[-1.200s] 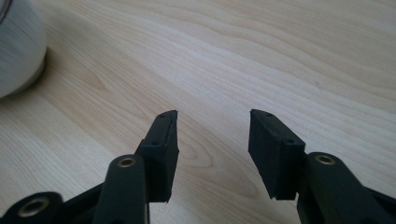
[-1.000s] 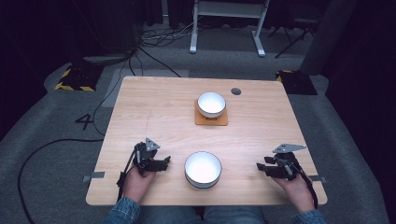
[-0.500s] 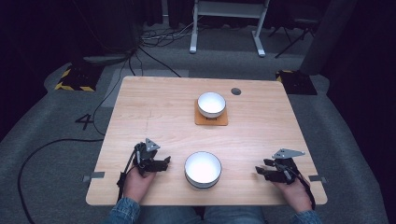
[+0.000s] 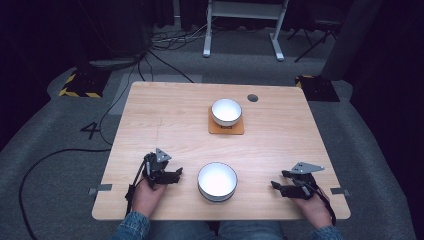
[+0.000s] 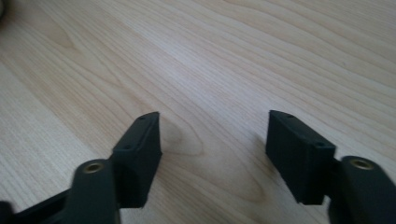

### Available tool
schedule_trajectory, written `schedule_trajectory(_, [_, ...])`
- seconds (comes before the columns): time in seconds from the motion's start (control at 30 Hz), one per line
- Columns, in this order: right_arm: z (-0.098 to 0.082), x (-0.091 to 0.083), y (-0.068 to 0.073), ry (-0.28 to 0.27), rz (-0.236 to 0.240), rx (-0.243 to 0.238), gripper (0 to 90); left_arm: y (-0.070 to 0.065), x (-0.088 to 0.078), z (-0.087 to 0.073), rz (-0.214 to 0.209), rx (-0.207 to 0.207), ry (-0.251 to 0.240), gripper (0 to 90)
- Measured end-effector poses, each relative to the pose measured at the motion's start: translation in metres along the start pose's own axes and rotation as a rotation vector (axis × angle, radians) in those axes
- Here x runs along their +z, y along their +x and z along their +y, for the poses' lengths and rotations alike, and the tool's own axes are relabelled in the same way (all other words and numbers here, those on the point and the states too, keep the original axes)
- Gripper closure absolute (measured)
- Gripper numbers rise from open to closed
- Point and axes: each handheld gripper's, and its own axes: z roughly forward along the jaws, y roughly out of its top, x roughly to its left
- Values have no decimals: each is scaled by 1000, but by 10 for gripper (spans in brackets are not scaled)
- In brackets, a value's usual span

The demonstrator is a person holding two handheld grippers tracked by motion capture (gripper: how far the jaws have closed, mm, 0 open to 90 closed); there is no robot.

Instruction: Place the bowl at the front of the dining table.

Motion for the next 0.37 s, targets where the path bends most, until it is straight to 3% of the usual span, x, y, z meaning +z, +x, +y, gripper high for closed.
schedule_trajectory(0.07, [-3, 4, 2, -31, 25, -31, 166, 0, 0, 0, 0, 0, 0, 172])
schedule_trajectory(0.13, [-3, 5, 1, -28, 30, -50, 154, 0, 0, 0, -1, -1, 0, 173])
schedule_trajectory(0.37, [-2, 6, 1, -23, 24, -43, 137, 0, 0, 0, 0, 0, 0, 172])
